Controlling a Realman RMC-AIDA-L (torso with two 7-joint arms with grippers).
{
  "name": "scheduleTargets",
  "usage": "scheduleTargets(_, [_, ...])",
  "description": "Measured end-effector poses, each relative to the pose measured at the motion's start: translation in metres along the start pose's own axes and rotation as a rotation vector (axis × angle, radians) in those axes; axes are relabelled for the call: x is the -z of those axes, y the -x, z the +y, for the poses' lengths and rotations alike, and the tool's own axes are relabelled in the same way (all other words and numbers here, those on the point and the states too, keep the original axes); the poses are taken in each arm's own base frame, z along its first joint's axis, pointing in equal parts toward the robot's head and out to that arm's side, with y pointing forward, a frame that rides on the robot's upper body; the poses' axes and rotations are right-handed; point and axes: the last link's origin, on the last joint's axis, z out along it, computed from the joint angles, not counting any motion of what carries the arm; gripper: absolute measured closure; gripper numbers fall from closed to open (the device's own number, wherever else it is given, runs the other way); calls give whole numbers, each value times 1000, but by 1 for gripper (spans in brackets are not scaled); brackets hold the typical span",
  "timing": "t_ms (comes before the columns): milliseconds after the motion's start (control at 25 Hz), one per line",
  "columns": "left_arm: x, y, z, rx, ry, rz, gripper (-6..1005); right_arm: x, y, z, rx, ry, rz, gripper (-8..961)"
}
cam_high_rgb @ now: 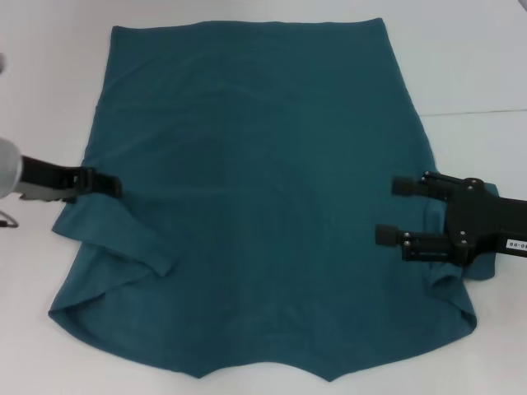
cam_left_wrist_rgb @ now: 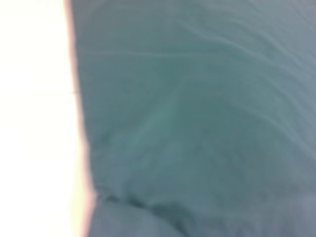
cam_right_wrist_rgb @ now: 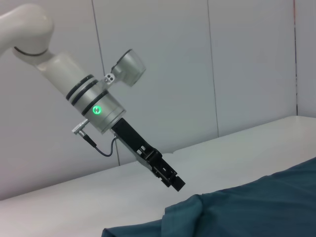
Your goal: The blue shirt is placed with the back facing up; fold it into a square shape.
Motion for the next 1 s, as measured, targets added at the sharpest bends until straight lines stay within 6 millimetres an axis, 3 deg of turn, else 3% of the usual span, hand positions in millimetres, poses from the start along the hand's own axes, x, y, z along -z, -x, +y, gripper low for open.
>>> scheduleTargets(200, [-11, 7, -18, 43, -31, -1, 161, -3, 3, -1, 8, 7, -4, 38])
scheduleTargets(600, [-28, 16, -38, 27, -116, 46, 78, -6, 5, -1, 11, 12, -6, 38])
scheduleTargets(1000, [-41, 22, -34, -59, -167, 39, 81, -7, 4, -2, 4, 11, -7, 38])
